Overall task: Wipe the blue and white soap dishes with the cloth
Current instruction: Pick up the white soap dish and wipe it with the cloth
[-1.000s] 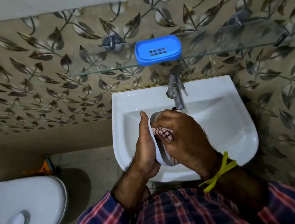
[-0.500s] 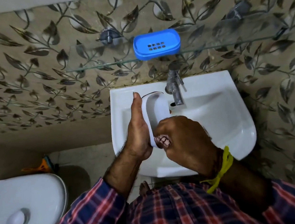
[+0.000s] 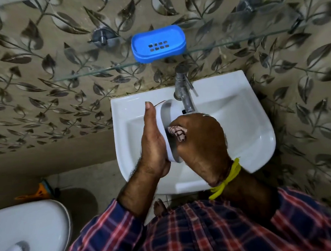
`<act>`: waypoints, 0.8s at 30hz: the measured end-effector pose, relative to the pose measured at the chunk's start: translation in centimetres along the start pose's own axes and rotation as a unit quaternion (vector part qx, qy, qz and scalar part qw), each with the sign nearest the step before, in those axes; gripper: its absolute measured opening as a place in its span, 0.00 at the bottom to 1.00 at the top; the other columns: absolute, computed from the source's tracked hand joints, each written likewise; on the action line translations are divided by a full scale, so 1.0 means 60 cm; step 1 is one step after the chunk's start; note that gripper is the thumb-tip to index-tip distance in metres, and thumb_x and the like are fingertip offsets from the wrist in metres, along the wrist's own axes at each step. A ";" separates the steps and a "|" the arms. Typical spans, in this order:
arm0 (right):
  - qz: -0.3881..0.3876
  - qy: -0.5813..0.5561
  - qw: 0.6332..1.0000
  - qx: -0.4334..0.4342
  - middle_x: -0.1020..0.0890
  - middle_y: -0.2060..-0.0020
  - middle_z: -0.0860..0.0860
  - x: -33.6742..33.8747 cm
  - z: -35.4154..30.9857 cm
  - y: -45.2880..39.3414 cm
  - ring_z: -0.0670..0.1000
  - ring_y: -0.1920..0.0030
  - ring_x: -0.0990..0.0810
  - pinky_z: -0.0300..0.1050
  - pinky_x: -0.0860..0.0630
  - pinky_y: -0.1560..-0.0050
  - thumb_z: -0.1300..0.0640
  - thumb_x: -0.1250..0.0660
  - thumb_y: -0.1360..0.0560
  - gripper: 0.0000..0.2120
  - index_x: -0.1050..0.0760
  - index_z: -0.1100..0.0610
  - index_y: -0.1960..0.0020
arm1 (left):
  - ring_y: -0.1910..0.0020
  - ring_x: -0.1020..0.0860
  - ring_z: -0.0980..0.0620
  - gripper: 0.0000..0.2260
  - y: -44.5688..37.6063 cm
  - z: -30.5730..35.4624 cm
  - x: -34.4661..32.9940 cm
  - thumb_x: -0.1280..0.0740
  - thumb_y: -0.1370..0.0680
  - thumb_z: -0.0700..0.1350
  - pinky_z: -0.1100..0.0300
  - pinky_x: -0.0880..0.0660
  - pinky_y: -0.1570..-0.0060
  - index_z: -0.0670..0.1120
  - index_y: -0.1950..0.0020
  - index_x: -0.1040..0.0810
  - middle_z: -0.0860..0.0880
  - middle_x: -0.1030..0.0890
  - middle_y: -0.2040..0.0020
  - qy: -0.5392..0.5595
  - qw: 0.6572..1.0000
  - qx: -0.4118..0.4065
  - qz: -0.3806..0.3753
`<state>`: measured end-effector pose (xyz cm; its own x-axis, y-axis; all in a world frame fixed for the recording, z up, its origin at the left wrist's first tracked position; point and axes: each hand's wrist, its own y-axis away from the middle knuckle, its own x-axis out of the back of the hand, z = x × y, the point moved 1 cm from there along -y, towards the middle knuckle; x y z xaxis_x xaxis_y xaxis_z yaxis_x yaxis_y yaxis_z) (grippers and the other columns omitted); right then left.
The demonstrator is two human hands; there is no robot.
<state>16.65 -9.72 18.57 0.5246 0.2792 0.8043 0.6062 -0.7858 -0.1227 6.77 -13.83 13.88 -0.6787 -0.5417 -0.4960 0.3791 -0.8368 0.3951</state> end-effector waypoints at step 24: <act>0.131 -0.034 0.990 0.030 0.17 0.65 0.53 0.021 0.000 -0.030 0.58 0.61 0.20 0.47 0.25 0.60 0.59 0.35 0.30 0.07 0.19 0.58 0.62 | 0.33 0.21 0.42 0.29 0.014 -0.010 -0.032 0.46 0.19 0.64 0.48 0.28 0.30 0.45 0.36 0.18 0.40 0.17 0.35 -0.006 1.000 -0.009 0.004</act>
<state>16.22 -7.93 19.82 0.7064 0.1087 0.6994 0.4774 -0.8027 -0.3574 8.80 -13.54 14.71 -0.6832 -0.5476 -0.4831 0.3962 -0.8337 0.3848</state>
